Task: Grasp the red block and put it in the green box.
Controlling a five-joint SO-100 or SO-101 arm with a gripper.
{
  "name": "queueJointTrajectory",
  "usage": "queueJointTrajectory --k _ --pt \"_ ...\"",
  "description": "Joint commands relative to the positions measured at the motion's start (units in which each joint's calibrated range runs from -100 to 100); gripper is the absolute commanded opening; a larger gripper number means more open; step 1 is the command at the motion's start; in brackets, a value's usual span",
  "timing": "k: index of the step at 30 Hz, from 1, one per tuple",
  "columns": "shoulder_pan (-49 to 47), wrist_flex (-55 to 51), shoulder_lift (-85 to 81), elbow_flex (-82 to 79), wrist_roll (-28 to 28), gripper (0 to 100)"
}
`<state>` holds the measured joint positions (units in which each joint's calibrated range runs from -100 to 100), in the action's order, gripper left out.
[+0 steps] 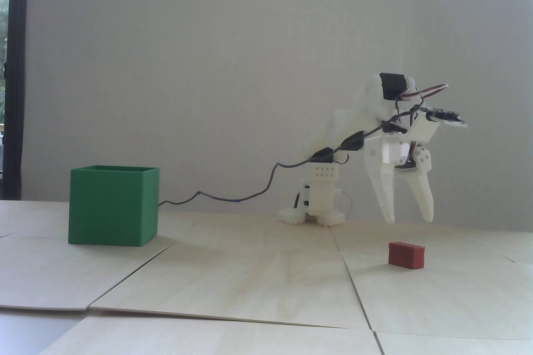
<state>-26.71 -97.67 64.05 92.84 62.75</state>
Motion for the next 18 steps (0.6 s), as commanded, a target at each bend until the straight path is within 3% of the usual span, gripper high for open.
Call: queueJointTrajectory --k 1,18 --pt "0.45 -1.57 -7.72 2.73 -0.29 30" --pt "0.37 -1.57 -7.64 -1.71 -0.34 30"
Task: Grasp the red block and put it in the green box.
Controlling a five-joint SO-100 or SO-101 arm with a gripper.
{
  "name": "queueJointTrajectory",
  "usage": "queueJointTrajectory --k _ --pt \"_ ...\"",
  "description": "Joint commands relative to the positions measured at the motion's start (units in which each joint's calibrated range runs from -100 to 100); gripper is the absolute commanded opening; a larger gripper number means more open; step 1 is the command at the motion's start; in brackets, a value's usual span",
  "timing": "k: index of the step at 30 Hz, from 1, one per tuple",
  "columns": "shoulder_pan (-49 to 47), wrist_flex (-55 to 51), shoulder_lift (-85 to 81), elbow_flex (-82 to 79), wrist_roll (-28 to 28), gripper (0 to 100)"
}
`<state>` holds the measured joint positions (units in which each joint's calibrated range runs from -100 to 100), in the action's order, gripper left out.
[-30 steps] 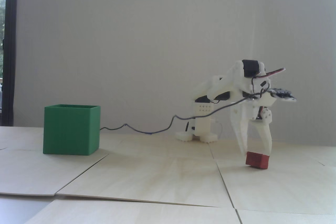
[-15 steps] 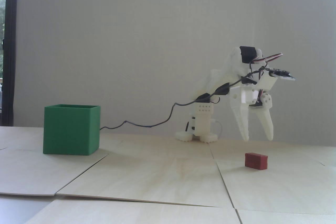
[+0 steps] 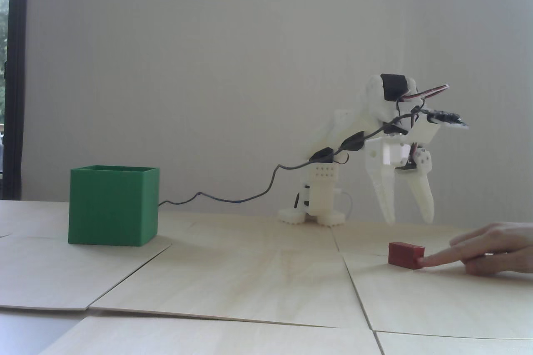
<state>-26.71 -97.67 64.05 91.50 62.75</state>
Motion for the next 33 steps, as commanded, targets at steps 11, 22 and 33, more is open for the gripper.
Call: queueJointTrajectory --k 11,22,33 --pt "0.37 -1.57 -7.48 -0.90 -0.34 30" --pt "0.86 -1.57 -4.40 -0.90 1.17 31" --pt "0.53 -1.65 -4.00 -0.90 2.63 31"
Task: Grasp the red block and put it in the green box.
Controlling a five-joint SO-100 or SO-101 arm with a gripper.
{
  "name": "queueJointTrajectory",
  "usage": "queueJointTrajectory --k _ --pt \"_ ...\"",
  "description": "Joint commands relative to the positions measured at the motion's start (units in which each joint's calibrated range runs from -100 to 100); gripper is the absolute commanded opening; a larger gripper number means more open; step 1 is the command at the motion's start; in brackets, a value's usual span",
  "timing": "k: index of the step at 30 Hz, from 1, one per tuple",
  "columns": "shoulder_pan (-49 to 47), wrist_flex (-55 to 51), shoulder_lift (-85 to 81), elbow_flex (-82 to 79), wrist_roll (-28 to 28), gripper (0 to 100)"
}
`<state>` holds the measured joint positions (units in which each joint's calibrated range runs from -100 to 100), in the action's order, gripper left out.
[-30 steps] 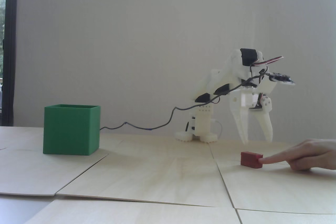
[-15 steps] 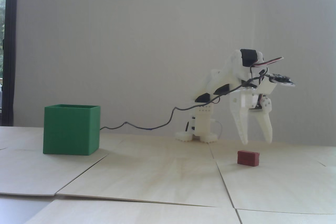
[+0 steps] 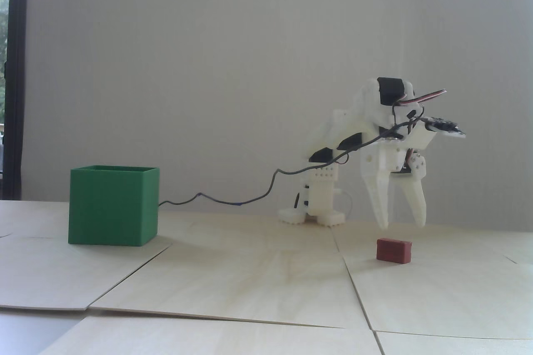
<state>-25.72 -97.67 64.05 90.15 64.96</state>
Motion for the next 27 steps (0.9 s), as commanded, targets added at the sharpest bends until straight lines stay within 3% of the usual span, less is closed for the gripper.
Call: queueJointTrajectory --k 1,6,24,27 --pt "-0.38 -1.65 -3.93 0.44 0.52 31" --pt "-0.94 -1.65 -3.93 0.35 2.76 31" --pt "-0.78 -1.65 7.60 1.06 2.40 30" --pt "-0.86 -1.65 8.71 1.06 2.35 23"
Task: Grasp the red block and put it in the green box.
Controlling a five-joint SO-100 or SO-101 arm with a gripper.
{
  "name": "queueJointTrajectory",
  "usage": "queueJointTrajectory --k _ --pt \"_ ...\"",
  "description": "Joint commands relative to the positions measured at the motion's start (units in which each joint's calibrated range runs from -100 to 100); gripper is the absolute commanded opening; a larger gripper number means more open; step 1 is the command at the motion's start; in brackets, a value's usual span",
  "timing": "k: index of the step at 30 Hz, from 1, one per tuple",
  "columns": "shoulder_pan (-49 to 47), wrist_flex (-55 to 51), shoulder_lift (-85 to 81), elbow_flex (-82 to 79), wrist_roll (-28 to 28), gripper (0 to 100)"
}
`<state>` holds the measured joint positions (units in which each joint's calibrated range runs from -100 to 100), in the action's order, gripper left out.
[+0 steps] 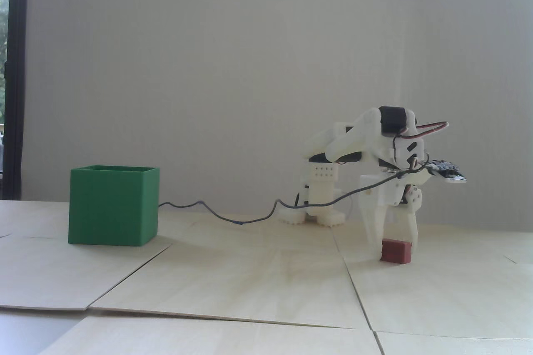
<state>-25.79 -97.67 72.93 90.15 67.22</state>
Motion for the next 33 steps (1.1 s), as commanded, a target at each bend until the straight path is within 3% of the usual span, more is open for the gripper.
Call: queueJointTrajectory --k 1,6,8,17,22,28,33 --pt "-0.79 -1.65 0.06 1.06 0.09 21" --pt "-0.79 -1.65 0.61 1.06 0.09 11" --pt "-0.95 -1.65 0.61 1.06 0.09 2" --pt "-0.79 -1.65 -2.47 1.15 -2.41 2" --pt "1.63 -1.65 -18.41 0.26 -5.07 2" --pt "10.15 -1.49 -42.02 -11.71 -6.06 2" --pt "29.77 -1.65 -58.29 -27.24 -5.95 2"
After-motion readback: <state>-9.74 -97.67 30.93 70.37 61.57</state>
